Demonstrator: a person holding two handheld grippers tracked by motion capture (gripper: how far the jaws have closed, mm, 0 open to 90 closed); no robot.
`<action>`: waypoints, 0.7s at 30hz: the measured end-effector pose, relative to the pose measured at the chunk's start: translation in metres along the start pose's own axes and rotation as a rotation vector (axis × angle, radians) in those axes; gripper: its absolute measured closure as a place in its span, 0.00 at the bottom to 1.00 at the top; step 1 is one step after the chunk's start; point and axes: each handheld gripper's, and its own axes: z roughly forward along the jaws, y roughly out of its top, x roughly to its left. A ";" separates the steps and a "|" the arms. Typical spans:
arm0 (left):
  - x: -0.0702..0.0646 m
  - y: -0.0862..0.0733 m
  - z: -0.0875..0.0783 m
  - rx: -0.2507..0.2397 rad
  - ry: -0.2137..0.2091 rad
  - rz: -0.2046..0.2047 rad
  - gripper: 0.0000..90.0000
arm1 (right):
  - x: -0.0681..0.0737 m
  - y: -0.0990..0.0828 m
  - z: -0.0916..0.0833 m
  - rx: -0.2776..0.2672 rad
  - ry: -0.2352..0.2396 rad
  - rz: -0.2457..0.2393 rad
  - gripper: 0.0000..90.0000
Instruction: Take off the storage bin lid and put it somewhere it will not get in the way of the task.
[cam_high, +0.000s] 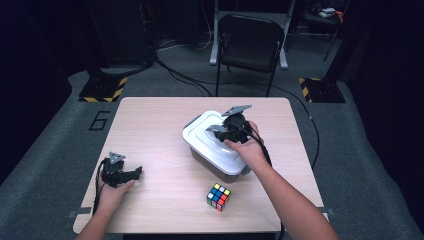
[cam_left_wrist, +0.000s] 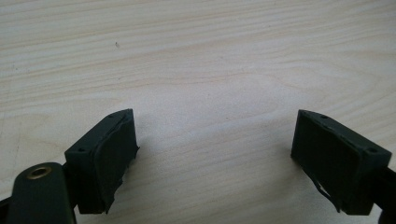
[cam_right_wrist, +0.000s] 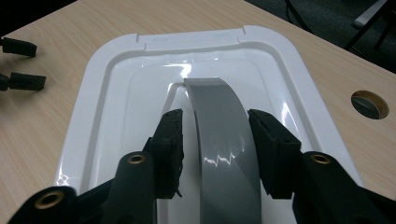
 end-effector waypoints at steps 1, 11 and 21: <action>0.000 0.000 0.000 0.000 0.000 0.000 0.16 | 0.000 0.000 0.001 -0.003 -0.001 0.003 0.65; 0.000 0.000 0.000 -0.001 0.000 -0.001 0.16 | -0.002 -0.001 0.001 0.002 -0.007 0.000 0.72; 0.000 0.000 0.000 0.000 0.000 0.000 0.16 | -0.002 0.001 0.001 0.008 -0.015 -0.021 0.73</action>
